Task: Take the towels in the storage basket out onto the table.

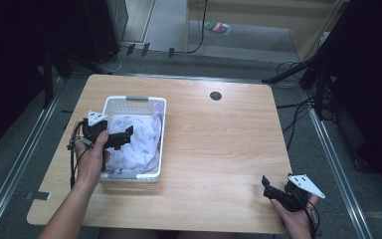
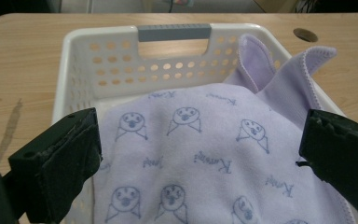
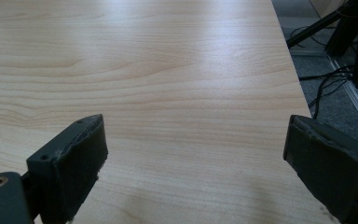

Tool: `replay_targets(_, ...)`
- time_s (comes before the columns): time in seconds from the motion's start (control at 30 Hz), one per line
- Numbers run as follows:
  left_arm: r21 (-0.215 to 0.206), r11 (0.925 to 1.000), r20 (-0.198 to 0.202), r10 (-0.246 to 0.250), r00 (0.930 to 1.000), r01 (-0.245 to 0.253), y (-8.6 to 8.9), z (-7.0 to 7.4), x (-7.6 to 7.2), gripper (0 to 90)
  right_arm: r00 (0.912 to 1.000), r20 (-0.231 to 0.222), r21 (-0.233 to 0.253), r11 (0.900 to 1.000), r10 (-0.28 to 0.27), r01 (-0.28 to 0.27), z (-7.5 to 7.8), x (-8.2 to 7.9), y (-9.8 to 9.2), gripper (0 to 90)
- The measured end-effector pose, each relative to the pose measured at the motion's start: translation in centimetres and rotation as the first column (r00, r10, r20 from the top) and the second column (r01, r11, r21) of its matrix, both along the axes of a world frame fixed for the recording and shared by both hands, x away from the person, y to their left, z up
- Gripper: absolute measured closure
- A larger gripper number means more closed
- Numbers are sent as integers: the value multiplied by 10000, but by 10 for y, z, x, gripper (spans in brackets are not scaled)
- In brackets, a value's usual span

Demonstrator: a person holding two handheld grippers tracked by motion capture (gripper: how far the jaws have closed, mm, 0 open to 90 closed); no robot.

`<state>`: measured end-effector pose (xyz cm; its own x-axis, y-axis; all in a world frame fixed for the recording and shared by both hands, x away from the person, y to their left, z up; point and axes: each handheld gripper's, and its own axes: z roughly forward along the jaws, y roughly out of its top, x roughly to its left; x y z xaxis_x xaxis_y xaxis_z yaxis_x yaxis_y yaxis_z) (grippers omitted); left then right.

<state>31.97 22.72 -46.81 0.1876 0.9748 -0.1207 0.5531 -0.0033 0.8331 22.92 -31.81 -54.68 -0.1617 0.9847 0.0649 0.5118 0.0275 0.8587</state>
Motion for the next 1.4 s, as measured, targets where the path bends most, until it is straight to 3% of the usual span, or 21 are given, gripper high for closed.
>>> replay_targets(0.1,42,9999,-426,-110,9990,112,-6,-6,9,0,10000,-1,2,10000,-5,5,0,0,0,59)
replay_targets(0.33,-52,9991,-952,-425,9946,422,-18,-18,24,0,10000,12,17,10000,9,-9,0,0,0,58)
replay_targets(0.37,-16,9986,-1293,-529,9902,532,-20,-21,28,0,10000,15,21,10000,10,-10,0,0,0,59)
replay_targets(0.53,78,9977,-1797,-651,9816,676,-24,-28,35,0,10000,19,34,10000,14,-14,0,0,0,58)
replay_targets(0.63,441,9967,-2246,-563,9728,678,-28,-34,40,23,10000,25,27,10000,24,-24,0,0,0,58)
replay_targets(0.73,277,9970,-2471,-627,9669,718,-28,-38,43,35,10000,25,27,10000,24,-24,0,0,0,58)
replay_targets(0.83,125,9977,-2580,-617,9642,672,-28,-42,46,19,10000,25,26,10000,22,-22,0,0,0,58)
replay_targets(0.87,276,9961,-2740,-733,9589,840,-28,-46,48,12,10000,26,23,10000,23,-23,0,0,0,58)
replay_targets(1.07,414,9943,-2963,-817,9516,983,-27,-52,50,0,10000,24,23,10000,20,-20,0,0,0,58)
replay_targets(1.1,535,9939,-2861,-769,9551,960,-28,-55,50,0,10000,27,23,10000,22,-22,0,0,0,58)
replay_targets(1.4,1160,9865,-2848,-781,9554,1153,-33,-61,50,0,10000,18,-6,10000,15,-15,0,0,0,58)
